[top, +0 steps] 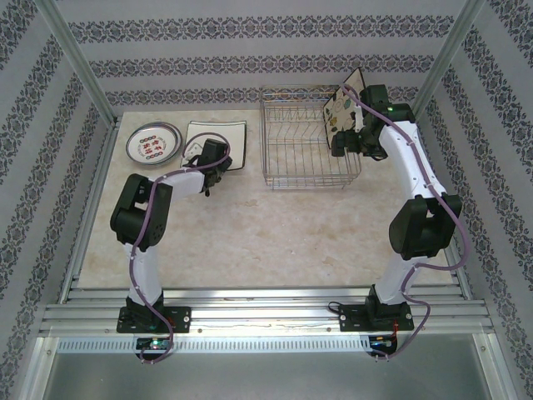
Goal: Unload the plates from the dish rack
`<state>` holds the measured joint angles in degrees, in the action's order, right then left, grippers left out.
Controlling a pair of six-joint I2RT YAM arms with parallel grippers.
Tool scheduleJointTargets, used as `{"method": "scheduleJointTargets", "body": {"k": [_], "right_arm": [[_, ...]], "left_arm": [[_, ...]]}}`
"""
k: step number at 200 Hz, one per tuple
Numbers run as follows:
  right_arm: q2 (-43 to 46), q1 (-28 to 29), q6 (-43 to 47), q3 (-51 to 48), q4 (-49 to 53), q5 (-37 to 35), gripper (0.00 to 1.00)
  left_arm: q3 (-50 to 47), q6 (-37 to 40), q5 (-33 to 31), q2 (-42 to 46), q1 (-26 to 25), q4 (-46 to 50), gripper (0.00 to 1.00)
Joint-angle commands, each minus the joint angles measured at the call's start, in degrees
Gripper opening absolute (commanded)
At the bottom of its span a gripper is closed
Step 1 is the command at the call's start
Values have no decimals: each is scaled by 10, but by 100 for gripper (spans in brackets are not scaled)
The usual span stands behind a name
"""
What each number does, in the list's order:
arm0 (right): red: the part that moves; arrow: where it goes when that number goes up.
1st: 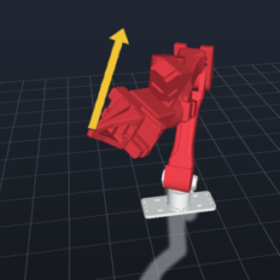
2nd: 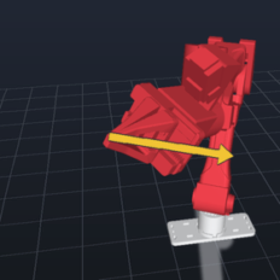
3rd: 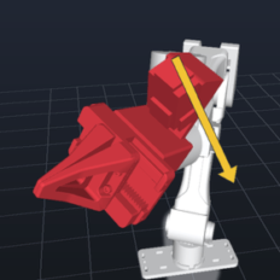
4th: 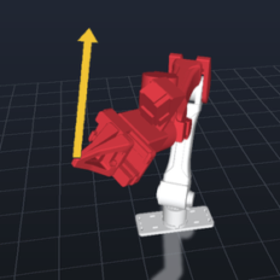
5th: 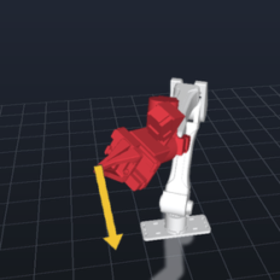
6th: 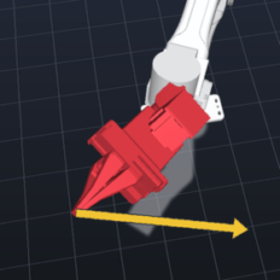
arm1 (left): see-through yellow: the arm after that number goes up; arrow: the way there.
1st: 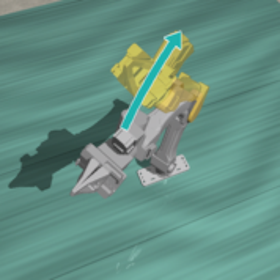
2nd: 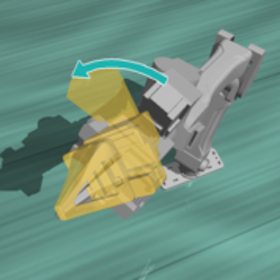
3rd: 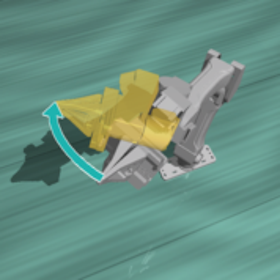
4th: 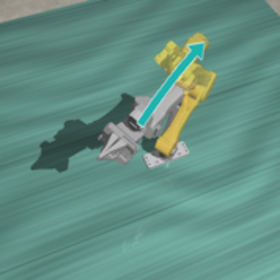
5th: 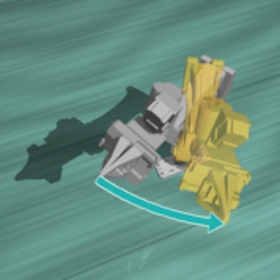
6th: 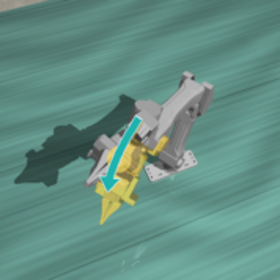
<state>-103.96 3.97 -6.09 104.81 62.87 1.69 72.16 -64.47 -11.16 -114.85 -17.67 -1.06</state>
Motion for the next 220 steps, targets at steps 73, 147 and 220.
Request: {"method": "scheduleJointTargets", "body": {"k": [73, 147, 220], "right_arm": [[9, -27, 0, 10, 7, 14, 98], [-8, -51, -3, 74, 5, 16, 98], [-201, -61, -23, 371, 53, 18, 98]], "left_arm": [[26, 42, -13, 8, -6, 30, 73], [175, 394, 48, 110, 11, 363, 100], [525, 532, 135, -23, 47, 695, 100]]}}
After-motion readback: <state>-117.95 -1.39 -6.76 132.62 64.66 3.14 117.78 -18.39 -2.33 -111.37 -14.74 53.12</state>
